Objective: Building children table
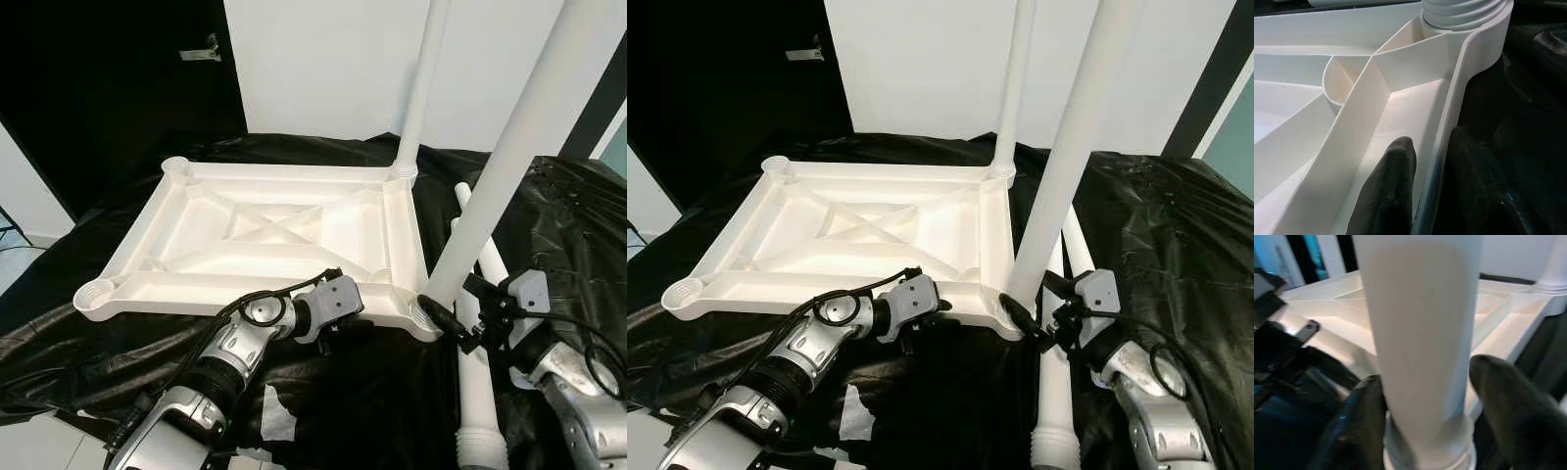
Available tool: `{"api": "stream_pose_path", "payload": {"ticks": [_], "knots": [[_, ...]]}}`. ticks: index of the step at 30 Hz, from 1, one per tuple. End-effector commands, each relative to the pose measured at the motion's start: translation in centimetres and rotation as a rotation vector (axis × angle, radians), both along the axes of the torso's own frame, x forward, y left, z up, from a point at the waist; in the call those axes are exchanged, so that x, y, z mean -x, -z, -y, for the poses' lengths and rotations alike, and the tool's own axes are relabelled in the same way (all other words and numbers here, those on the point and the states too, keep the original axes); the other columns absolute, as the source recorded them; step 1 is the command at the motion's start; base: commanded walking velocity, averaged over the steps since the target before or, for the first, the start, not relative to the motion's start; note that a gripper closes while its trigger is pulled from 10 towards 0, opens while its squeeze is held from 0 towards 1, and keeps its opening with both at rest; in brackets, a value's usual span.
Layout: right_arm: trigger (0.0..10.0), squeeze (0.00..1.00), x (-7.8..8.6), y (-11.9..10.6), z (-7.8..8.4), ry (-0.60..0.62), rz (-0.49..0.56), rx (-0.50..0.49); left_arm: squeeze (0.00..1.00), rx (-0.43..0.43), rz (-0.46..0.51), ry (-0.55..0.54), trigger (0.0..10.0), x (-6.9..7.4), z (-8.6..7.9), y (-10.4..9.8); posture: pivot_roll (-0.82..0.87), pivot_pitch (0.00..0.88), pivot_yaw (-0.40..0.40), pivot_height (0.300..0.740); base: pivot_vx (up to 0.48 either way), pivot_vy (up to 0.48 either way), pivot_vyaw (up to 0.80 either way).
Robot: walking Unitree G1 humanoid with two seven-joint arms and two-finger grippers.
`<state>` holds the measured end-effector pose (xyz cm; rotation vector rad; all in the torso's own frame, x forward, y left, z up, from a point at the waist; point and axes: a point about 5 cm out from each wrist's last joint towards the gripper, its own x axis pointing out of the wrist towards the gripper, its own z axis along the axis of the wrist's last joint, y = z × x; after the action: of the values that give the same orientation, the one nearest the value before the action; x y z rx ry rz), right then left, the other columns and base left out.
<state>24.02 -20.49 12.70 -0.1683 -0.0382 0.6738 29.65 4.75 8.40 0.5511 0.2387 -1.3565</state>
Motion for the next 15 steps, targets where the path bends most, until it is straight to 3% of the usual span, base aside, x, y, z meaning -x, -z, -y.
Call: {"api": "stream_pose_path", "payload": {"ticks": [1, 9, 12, 14, 15], "knots": [[0.0, 0.00, 0.2, 0.4, 0.1, -0.042, -0.055, -0.020, 0.00, -0.118, -0.147, -0.013, 10.0, 1.7, -1.3, 3.8, 0.02, 0.000, -0.005, 0.740, 0.000, 0.000, 0.00], [0.0, 0.00, 0.3, 0.6, 0.1, -0.087, -0.102, -0.048, 0.00, -0.122, -0.152, -0.018, 10.0, 1.7, -1.6, 3.8, 0.02, 0.000, -0.005, 0.740, 0.000, 0.000, 0.00], [0.0, 0.00, 1.0, 1.1, -0.5, -0.088, -0.116, -0.070, 0.00, -0.123, -0.155, -0.018, 10.0, 1.8, -1.6, 3.8, 0.02, 0.000, -0.004, 0.740, 0.000, 0.000, 0.00], [0.0, 0.00, 1.1, 1.4, -1.2, 0.008, -0.076, -0.102, 0.00, -0.121, -0.154, -0.018, 10.0, 1.7, -1.6, 3.8, 0.02, 0.000, -0.009, 0.740, 0.000, 0.000, 0.00], [0.0, 0.00, 0.8, 1.6, -1.3, 0.118, -0.042, -0.116, 0.00, -0.120, -0.154, -0.018, 10.0, 1.7, -1.5, 3.8, 0.02, 0.000, -0.009, 0.740, 0.000, 0.000, 0.00]]}}
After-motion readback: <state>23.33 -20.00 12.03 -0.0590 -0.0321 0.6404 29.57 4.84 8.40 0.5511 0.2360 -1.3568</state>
